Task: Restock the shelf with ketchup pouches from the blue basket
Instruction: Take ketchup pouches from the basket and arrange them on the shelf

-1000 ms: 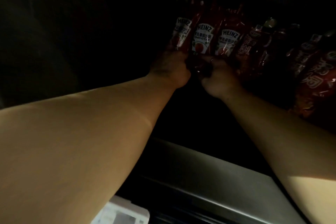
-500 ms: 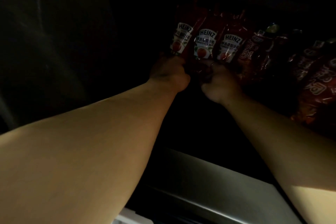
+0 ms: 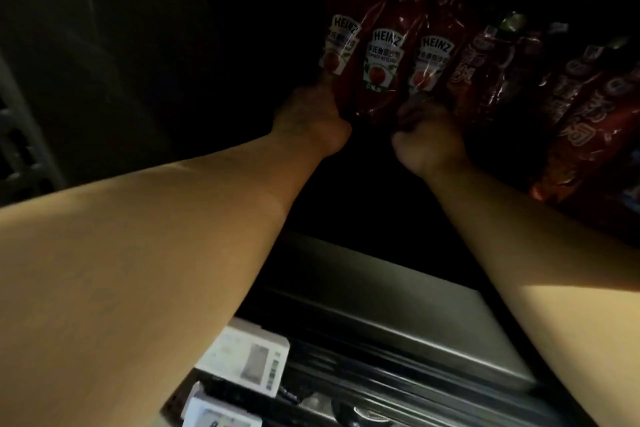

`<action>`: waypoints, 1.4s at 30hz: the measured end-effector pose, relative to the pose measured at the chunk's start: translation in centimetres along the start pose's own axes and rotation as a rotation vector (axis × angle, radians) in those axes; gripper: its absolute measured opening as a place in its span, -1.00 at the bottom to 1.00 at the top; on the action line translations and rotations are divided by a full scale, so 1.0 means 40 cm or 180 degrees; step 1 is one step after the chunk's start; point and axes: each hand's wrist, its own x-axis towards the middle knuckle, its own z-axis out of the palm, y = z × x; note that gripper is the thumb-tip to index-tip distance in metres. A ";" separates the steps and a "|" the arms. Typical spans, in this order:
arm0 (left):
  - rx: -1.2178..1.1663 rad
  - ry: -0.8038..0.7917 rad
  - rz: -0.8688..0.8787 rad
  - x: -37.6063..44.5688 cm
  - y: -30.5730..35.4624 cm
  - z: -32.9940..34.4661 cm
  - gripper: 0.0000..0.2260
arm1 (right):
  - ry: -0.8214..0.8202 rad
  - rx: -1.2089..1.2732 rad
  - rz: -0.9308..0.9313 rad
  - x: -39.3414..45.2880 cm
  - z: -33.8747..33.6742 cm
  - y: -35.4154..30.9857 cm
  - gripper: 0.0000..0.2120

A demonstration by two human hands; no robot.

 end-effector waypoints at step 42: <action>-0.1030 0.0515 0.1341 -0.748 -0.163 -0.184 -0.60 | 0.0181 0.0756 0.3822 -1.454 -0.245 0.153 -0.88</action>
